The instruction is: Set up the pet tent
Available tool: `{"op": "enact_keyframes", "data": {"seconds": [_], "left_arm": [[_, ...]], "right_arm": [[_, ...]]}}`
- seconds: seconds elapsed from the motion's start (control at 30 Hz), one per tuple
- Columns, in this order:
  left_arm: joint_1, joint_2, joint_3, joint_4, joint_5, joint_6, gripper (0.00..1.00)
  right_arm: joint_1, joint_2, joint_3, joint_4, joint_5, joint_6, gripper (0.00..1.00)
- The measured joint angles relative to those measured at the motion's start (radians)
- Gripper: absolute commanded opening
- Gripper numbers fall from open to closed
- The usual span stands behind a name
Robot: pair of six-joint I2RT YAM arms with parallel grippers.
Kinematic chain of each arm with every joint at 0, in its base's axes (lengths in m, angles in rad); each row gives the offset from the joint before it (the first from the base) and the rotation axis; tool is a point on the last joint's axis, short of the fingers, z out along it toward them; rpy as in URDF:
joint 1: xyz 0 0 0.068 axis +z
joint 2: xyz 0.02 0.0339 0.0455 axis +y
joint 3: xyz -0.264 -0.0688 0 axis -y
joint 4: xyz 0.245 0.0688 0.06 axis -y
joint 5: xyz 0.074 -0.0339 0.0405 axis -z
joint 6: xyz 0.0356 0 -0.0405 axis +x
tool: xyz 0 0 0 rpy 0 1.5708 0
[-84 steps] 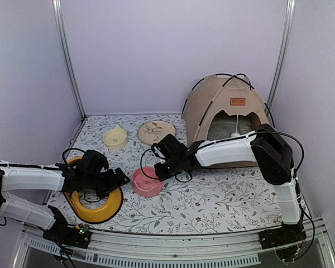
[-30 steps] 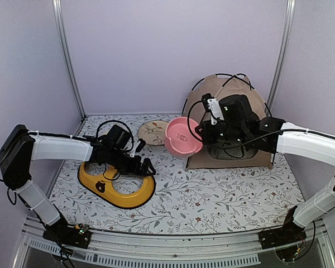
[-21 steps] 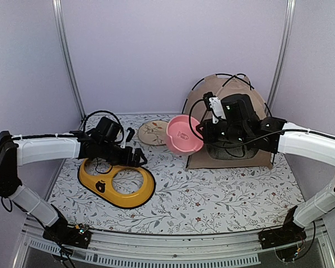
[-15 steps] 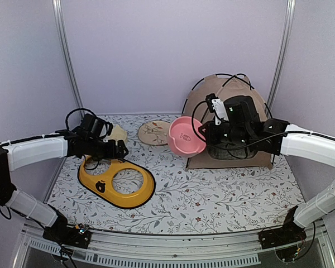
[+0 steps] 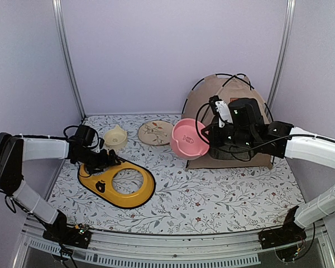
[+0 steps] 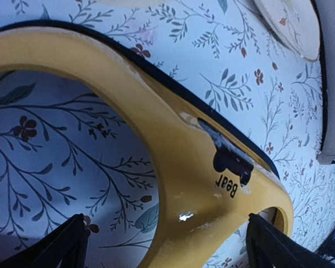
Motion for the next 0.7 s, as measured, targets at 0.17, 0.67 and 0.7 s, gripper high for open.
{"op": "enact_keyframes", "data": {"seconds": [0.17, 0.67, 0.7], "left_arm": [[-0.015, -0.001, -0.031, 0.019, 0.043, -0.024, 0.99], [-0.182, 0.002, 0.001, -0.058, -0.153, 0.058, 0.86], [-0.19, 0.009, 0.008, -0.065, -0.167, 0.07, 0.84]], "right_arm": [[-0.003, -0.006, -0.009, 0.0, 0.0, 0.002, 0.0], [-0.003, -0.025, -0.027, 0.005, 0.0, 0.008, 0.0], [-0.003, -0.027, -0.029, 0.007, 0.0, 0.008, 0.0]]}}
